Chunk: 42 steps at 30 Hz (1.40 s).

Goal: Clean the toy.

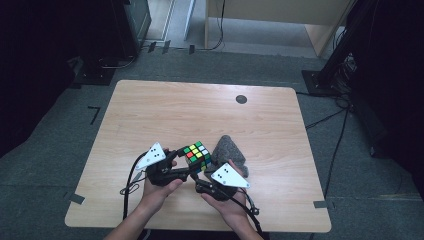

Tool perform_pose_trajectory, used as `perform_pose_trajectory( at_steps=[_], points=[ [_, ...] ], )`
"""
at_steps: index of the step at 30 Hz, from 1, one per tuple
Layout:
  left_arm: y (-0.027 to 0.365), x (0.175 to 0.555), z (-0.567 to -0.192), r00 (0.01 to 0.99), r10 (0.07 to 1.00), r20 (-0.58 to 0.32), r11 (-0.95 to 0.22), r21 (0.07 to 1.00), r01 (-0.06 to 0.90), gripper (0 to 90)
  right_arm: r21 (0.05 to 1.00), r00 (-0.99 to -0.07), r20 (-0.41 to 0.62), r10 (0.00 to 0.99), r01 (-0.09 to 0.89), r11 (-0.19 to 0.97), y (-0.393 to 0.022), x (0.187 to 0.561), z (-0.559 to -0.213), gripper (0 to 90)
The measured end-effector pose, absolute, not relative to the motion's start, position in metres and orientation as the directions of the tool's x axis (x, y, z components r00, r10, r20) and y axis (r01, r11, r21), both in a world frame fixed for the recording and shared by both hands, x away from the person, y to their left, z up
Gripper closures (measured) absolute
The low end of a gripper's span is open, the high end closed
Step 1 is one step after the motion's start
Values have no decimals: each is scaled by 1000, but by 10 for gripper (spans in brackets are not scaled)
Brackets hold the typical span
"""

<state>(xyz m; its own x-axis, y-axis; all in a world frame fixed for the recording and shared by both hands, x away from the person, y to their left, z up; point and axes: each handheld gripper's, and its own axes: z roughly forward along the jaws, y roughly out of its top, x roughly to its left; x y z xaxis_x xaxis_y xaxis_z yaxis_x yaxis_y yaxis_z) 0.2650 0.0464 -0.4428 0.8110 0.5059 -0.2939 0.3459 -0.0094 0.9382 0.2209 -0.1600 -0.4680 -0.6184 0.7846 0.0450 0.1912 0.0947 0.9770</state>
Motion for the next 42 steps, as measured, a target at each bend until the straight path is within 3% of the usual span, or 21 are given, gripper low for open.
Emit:
perform_pose_trajectory(
  at_steps=[15,20,26,30,34,42],
  points=[
    [47,266,-441,812,497,-305,2,937,350,330,970,-620,-36,784,166,176,-162,221,-464,346],
    [59,269,-434,790,524,-316,73,942,328,260,953,-611,-25,792,225,204,-165,224,-471,346],
    [73,281,-437,780,544,-311,39,937,346,176,955,-604,17,797,247,166,-185,231,-464,346],
    [70,283,-446,770,611,-183,-95,949,300,182,953,-595,25,804,256,160,-204,236,-454,345],
    [64,287,-458,786,595,-167,-175,928,330,179,945,-593,75,801,300,133,-216,240,-448,345],
    [55,278,-458,829,559,-13,-277,939,201,176,924,-618,201,760,377,62,-224,240,-439,345]
  ],
)
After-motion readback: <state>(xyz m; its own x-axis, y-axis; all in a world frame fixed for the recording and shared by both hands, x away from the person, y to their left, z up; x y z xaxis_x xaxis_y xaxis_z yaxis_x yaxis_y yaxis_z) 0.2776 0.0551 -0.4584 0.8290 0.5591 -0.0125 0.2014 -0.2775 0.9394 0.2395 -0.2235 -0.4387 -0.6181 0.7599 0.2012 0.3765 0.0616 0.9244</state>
